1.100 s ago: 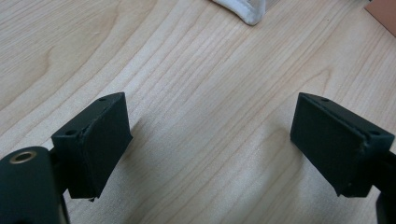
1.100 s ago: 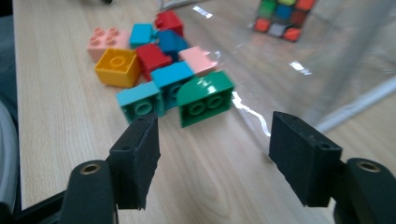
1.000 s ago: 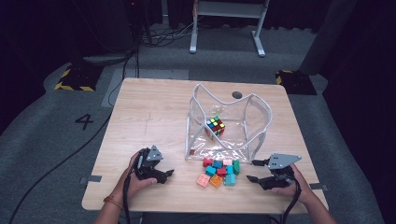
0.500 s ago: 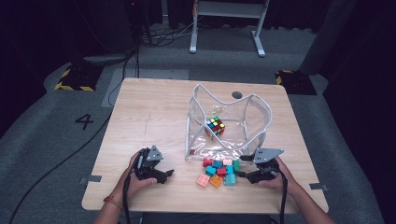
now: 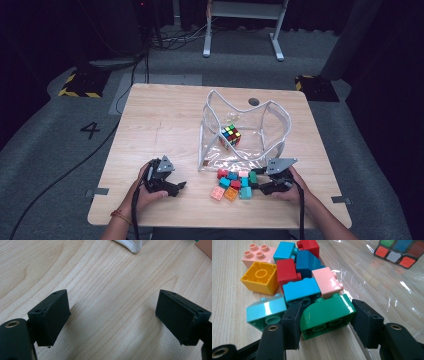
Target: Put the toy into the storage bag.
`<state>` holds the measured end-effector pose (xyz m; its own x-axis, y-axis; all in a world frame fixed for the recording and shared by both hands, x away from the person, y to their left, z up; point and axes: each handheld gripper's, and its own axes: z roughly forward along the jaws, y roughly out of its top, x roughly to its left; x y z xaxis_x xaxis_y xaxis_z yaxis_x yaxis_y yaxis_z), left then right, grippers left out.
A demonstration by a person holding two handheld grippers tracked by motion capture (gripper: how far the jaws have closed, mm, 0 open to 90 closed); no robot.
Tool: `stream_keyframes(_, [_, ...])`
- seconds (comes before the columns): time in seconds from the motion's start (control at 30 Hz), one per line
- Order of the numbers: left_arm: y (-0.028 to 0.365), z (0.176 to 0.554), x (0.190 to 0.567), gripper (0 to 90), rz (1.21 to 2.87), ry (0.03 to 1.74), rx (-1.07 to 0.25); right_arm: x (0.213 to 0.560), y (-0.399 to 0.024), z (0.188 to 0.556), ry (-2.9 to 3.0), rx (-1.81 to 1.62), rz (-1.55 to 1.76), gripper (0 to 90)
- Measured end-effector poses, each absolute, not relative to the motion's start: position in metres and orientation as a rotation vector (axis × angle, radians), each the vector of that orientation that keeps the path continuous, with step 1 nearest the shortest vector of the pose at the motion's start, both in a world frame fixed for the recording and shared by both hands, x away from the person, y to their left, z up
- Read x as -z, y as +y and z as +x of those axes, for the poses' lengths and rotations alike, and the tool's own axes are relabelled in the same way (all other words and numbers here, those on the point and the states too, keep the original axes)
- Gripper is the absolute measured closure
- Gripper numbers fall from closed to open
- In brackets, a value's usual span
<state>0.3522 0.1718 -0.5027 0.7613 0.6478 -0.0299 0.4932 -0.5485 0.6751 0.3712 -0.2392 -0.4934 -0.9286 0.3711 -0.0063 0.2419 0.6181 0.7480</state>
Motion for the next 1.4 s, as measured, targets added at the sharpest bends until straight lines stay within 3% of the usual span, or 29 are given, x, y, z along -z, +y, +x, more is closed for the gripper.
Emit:
stream_keyframes(0.63, [0.172, 0.351, 0.503, 12.2, 2.262, 0.852, -0.286, 0.48, -0.262, 0.363, 2.608, -1.26, 0.48, 45.3])
stream_keyframes(1.13, [0.172, 0.351, 0.503, 12.2, 2.262, 0.853, -0.287, 0.454, -0.313, 0.354, 2.485, -1.273, 0.593, 45.5])
stream_keyframes(1.4, [0.172, 0.351, 0.503, 12.2, 2.262, 0.853, -0.286, 0.435, -0.339, 0.367, 2.376, -1.299, 0.691, 45.5])
